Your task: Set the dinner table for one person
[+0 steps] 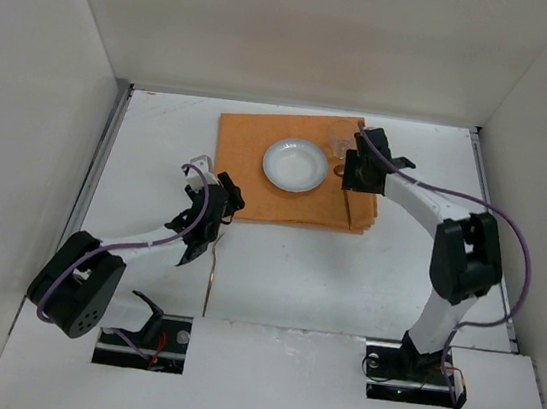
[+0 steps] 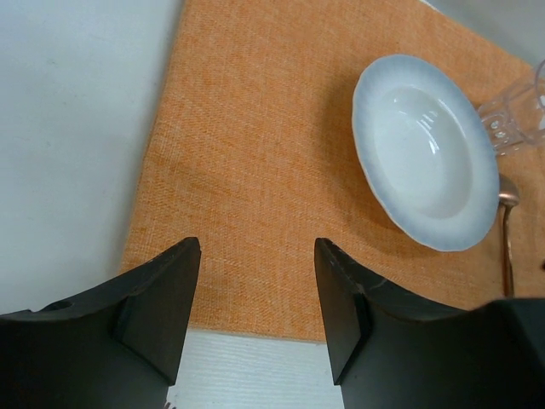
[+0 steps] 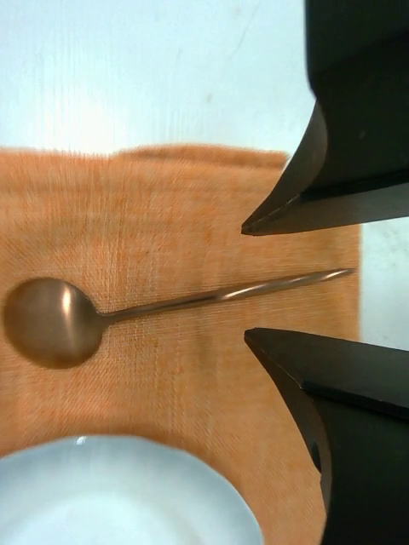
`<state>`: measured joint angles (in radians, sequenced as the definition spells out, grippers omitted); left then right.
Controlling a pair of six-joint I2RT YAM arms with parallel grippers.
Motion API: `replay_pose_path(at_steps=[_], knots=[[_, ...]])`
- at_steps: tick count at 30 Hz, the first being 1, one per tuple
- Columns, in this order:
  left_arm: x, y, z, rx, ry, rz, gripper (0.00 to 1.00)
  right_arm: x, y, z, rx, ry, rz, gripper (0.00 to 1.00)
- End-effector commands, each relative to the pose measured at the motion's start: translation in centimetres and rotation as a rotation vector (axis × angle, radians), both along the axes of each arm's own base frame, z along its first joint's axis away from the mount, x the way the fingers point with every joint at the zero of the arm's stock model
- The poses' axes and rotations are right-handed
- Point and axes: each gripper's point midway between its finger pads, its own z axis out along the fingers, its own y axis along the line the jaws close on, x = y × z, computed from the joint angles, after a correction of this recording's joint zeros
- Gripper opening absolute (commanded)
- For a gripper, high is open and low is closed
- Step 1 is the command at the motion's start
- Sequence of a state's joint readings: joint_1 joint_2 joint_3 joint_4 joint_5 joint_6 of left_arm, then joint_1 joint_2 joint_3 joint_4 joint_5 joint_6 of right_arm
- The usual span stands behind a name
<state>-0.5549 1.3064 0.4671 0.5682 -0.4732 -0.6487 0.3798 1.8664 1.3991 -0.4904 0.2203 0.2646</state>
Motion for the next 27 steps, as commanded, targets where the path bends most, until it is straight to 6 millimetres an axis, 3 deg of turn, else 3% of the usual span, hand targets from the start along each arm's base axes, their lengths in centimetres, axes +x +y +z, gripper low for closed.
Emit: replay_pose_path(at_steps=[1,4,7,9,11,13,19,27], knots=[[0.3,0.4,2.5,0.053,-0.031,0.031,0.55,1.2,0.3,8.3,0.134,-0.29,-0.108,0.57],[-0.7,0.8,2.9,0.133,0.022,0.039,0.58,-1.0,1.1,10.1,0.204,-0.417,-0.15,0.58],[-3.2,1.1,2.1,0.188,0.102,0.005,0.6,-3.3,2.8,11.0,0.256,-0.512,-0.117,0.57],[-5.3,1.9,1.0,0.23,0.176,-0.005,0.61,-4.7,3.7,11.3,0.284,-0.558,-0.093,0.43],[-7.6,3.3,-0.1,0.264,0.261,0.008,0.61,-5.8,3.9,11.3,0.302,-0.585,-0.09,0.22],[-9.8,4.5,-1.1,0.289,0.342,0.026,0.61,-6.6,3.6,11.1,0.328,-0.595,-0.105,0.12],[-14.6,5.4,-3.2,0.271,0.506,0.052,0.43,-7.9,4.7,10.5,0.403,-0.602,-0.081,0.17],[-17.8,3.2,-4.8,0.314,0.545,-0.065,0.26,-8.4,4.9,10.1,0.431,-0.606,-0.073,0.23]])
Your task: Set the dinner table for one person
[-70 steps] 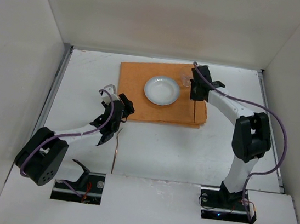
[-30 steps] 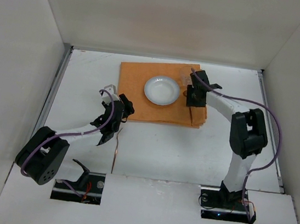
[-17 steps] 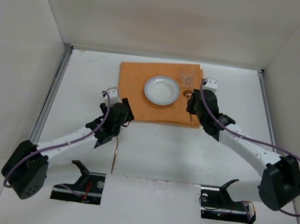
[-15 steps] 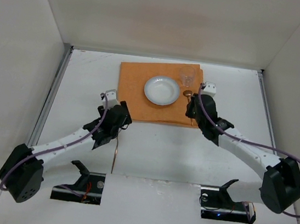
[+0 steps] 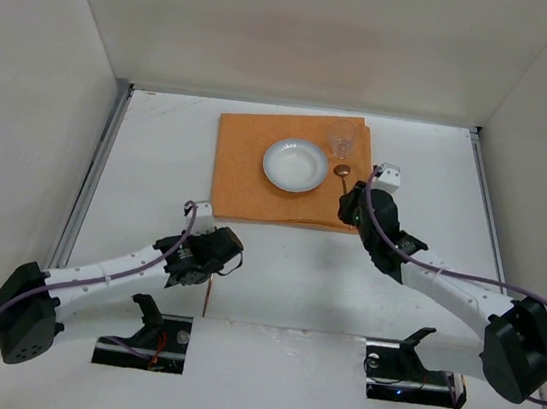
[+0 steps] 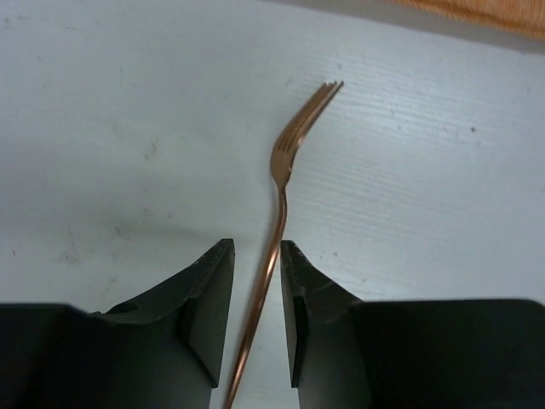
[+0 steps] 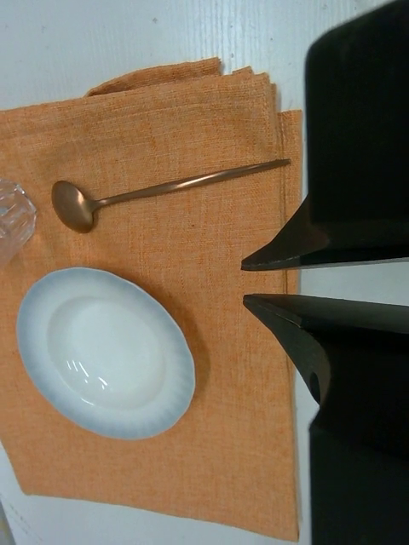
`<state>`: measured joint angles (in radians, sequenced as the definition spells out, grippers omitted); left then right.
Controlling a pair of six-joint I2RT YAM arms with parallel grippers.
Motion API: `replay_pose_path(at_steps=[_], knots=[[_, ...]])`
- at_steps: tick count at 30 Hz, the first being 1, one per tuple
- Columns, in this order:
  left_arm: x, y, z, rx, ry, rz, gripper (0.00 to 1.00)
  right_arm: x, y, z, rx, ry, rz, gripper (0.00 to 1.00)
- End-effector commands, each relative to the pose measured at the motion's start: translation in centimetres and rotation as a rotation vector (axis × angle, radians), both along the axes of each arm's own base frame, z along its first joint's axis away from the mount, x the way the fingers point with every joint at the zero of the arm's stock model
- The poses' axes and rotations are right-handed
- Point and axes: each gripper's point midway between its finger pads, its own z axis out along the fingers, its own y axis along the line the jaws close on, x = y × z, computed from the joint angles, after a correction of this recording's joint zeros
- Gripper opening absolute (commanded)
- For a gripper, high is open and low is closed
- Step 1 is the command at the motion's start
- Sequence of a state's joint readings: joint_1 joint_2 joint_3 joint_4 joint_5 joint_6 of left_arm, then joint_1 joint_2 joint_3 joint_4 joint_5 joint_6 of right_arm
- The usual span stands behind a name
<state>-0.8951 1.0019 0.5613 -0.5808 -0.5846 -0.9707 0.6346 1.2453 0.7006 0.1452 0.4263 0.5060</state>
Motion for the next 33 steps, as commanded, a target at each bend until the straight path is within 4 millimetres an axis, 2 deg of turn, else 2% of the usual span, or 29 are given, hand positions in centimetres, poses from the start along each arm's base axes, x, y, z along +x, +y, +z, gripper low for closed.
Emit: replay_pose_path(at_steps=[1,5,10,21,27,29,33], knots=[[-2.0,0.1,-0.8,0.032,0.048,-0.024,0.26,0.3,0.7,2.5,0.085,-0.083,0.0,0.24],[-2.9,0.3,-2.2,0.102,0.095,-0.043,0.26,0.3,1.0,2.2,0.087,-0.073,0.014,0.25],[-3.0,0.4,-3.2,0.152,0.118,-0.049,0.27,0.3,1.0,1.9,0.084,-0.069,0.014,0.26],[-3.3,-1.1,-4.6,0.095,0.135,-0.076,0.26,0.1,1.8,1.7,0.111,-0.06,0.046,0.29],[-3.8,-1.1,-5.6,0.093,0.183,-0.062,0.21,0.0,1.7,2.2,0.119,-0.071,0.047,0.3],[-3.7,-1.4,-5.8,0.081,0.187,-0.063,0.16,-0.2,1.6,2.4,0.124,-0.077,0.047,0.3],[-2.7,-2.1,-4.8,0.074,0.156,-0.071,0.07,-0.4,1.4,2.9,0.137,-0.087,0.046,0.32]])
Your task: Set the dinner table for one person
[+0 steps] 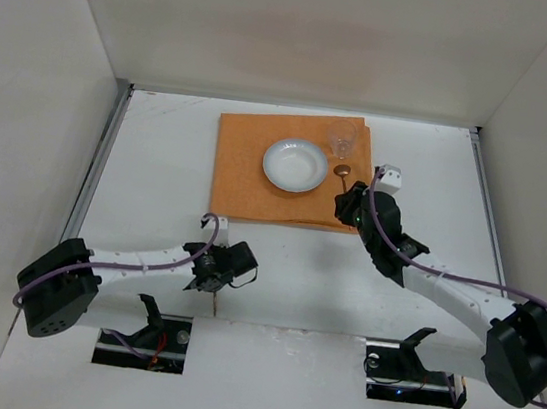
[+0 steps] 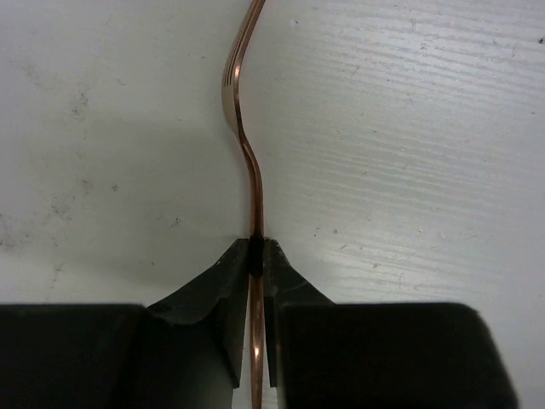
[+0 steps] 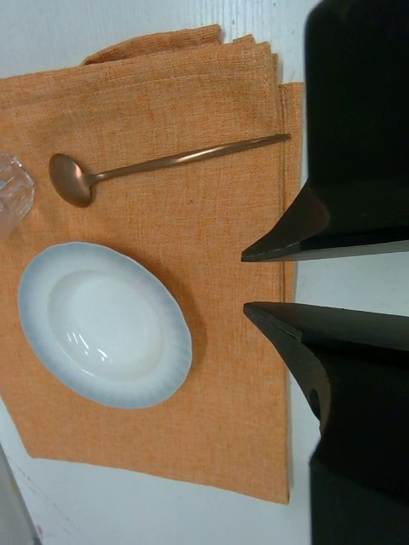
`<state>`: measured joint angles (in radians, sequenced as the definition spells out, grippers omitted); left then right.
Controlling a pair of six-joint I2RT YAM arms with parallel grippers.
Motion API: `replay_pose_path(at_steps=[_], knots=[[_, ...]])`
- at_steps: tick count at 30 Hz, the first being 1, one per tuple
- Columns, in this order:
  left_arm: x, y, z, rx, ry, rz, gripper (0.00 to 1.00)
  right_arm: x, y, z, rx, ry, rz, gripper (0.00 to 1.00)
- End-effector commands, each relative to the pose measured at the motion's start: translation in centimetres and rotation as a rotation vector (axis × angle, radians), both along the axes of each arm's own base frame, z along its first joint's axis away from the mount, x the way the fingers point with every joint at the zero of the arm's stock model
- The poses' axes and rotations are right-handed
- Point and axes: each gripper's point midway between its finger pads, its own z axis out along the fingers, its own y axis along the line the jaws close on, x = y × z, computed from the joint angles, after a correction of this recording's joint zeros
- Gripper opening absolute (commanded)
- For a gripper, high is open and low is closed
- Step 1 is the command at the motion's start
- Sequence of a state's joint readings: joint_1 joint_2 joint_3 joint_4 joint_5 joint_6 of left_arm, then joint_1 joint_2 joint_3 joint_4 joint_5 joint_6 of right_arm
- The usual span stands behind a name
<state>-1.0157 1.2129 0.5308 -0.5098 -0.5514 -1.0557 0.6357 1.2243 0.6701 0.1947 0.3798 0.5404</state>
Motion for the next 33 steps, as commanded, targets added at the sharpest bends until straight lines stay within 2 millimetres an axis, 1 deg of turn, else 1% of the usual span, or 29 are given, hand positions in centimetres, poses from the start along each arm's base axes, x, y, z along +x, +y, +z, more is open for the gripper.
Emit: replay_pose_path(at_steps=[1,4,7,9,11,12,13,14,16,17,18,20,23,26,33], knots=[[0.4,-0.5,0.6,0.005,0.018,-0.02,0.06,0.0,0.6,2.4,0.07,-0.07,0.01,0.32],[2.7,-1.3,3.0,-0.008,-0.046,-0.045,0.04,0.1,0.7,2.1,0.068,-0.064,0.011,0.34],[6.0,-2.3,5.2,-0.037,-0.104,-0.064,0.03,0.2,1.0,2.0,0.072,-0.059,0.022,0.34],[8.1,-3.5,6.4,-0.061,-0.129,-0.089,0.03,0.2,1.2,2.0,0.077,-0.059,0.029,0.34],[10.6,-5.0,8.4,-0.078,-0.164,-0.135,0.03,0.0,1.1,2.0,0.085,-0.06,0.029,0.34],[11.6,-5.7,9.2,-0.085,-0.184,-0.153,0.03,0.0,1.1,2.0,0.09,-0.062,0.028,0.35],[13.0,-6.5,10.3,-0.085,-0.213,-0.179,0.03,0.0,1.1,2.2,0.097,-0.064,0.027,0.35],[15.0,-6.9,11.8,-0.064,-0.261,-0.203,0.03,-0.1,1.1,2.2,0.103,-0.065,0.025,0.35],[17.9,-7.4,13.3,-0.058,-0.308,-0.212,0.04,-0.1,1.1,2.1,0.106,-0.066,0.025,0.35],[19.4,-7.5,13.7,-0.05,-0.317,-0.211,0.04,0.0,1.1,2.0,0.105,-0.063,0.026,0.36],[20.8,-7.4,13.6,-0.043,-0.312,-0.205,0.04,0.0,1.2,1.9,0.104,-0.06,0.027,0.36],[23.1,-7.2,12.5,-0.029,-0.28,-0.197,0.04,0.0,1.2,1.7,0.102,-0.058,0.029,0.37],[25.4,-6.2,10.2,0.012,-0.218,-0.18,0.04,-0.2,1.1,1.8,0.105,-0.06,0.028,0.37],[26.7,-5.1,8.1,0.059,-0.152,-0.185,0.04,-0.3,1.0,1.9,0.109,-0.062,0.028,0.38],[28.5,-3.6,6.8,0.086,-0.124,-0.177,0.05,0.1,1.3,0.8,0.091,-0.035,0.027,0.39]])
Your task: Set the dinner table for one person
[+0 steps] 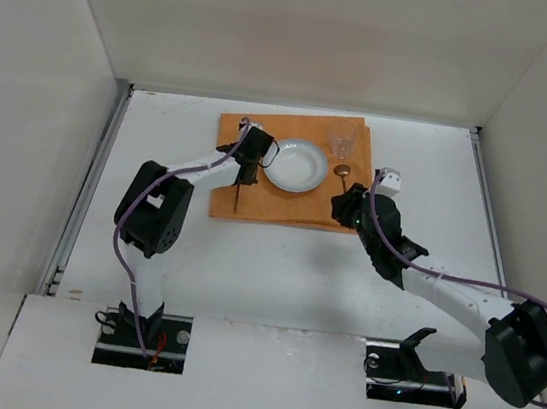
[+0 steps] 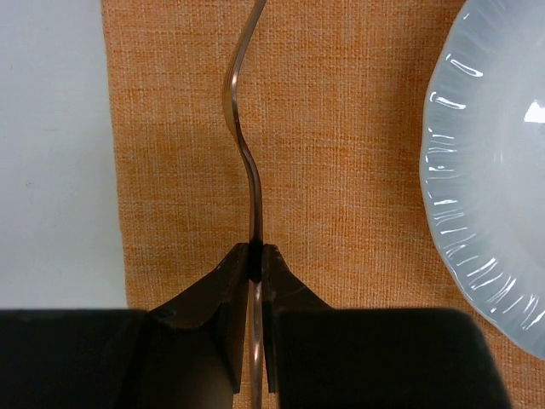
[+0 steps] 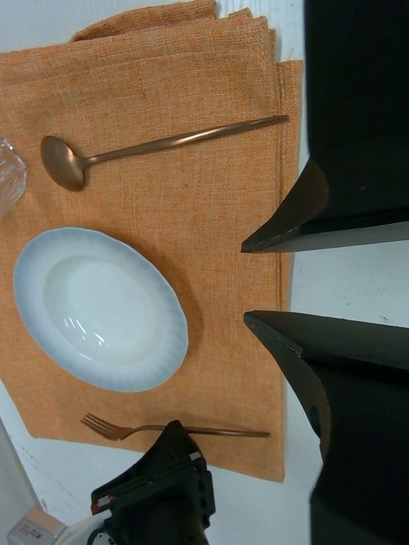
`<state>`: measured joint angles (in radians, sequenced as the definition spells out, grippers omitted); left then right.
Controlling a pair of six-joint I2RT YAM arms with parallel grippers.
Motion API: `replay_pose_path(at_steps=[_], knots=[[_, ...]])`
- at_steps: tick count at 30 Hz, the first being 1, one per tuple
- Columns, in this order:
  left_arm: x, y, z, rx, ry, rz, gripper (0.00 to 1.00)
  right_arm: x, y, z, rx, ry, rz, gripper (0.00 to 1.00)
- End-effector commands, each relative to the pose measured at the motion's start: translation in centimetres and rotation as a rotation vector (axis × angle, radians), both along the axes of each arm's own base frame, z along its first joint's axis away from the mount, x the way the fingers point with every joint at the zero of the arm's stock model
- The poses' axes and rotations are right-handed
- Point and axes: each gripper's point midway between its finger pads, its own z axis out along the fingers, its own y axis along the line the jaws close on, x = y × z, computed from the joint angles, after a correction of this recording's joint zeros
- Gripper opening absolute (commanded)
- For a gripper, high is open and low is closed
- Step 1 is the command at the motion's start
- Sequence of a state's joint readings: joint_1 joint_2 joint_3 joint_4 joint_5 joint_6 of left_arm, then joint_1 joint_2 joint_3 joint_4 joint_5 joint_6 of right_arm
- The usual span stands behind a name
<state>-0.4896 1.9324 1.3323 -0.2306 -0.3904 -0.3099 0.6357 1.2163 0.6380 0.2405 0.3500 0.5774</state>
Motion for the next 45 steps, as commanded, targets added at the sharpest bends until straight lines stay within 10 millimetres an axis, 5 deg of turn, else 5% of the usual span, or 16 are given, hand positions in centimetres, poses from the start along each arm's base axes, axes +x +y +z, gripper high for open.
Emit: replay_pose_path(at_steps=[1,7,15,20,26,31,37,45], knots=[[1.6,-0.6,2.6,-0.015,-0.037,-0.052,0.05,0.5,0.9,0.8,0.034,-0.03,0.01,0.39],[1.4,-0.1,-0.2,-0.006,0.011,-0.035,0.05,0.5,0.9,0.5,0.028,-0.023,0.01,0.42],[1.3,0.2,-1.2,-0.021,0.02,-0.013,0.15,0.7,0.9,0.2,0.019,-0.018,0.008,0.43],[1.1,0.6,1.0,-0.034,-0.032,0.008,0.35,0.7,0.9,0.2,0.018,-0.017,0.008,0.45],[-1.2,0.3,6.3,-0.058,-0.158,0.028,0.57,0.7,0.9,0.2,0.019,-0.02,0.005,0.52],[-4.3,0.7,9.4,-0.125,-0.306,0.071,0.63,0.8,0.4,0.3,0.022,-0.03,-0.019,0.54],[-8.1,4.1,8.9,-0.245,-0.347,0.201,0.66,0.7,-3.3,1.5,0.057,-0.091,-0.164,0.6],[-13.0,9.8,4.8,-0.288,-0.318,0.371,0.77,0.8,-8.7,1.3,0.199,-0.11,-0.351,0.67]])
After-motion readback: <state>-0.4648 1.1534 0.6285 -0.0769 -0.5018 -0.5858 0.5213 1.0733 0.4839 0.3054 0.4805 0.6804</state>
